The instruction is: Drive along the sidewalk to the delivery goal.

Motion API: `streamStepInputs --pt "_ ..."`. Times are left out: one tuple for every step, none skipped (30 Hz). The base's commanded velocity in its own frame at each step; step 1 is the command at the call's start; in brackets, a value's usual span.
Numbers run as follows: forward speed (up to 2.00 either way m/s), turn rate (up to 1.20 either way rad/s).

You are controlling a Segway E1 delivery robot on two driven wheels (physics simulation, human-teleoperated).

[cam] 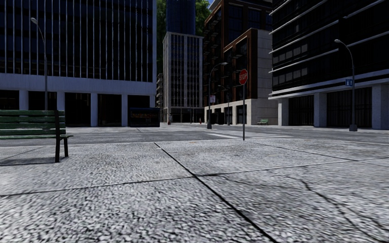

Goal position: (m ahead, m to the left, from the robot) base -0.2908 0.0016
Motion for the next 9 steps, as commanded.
streamStepInputs --pt "0.0 0.0" --pt "0.0 0.0" --pt "0.0 0.0" --pt "0.0 0.0" --pt "0.0 0.0" --pt "0.0 0.0" --pt "0.0 0.0" --pt "0.0 0.0" --pt "0.0 0.0"
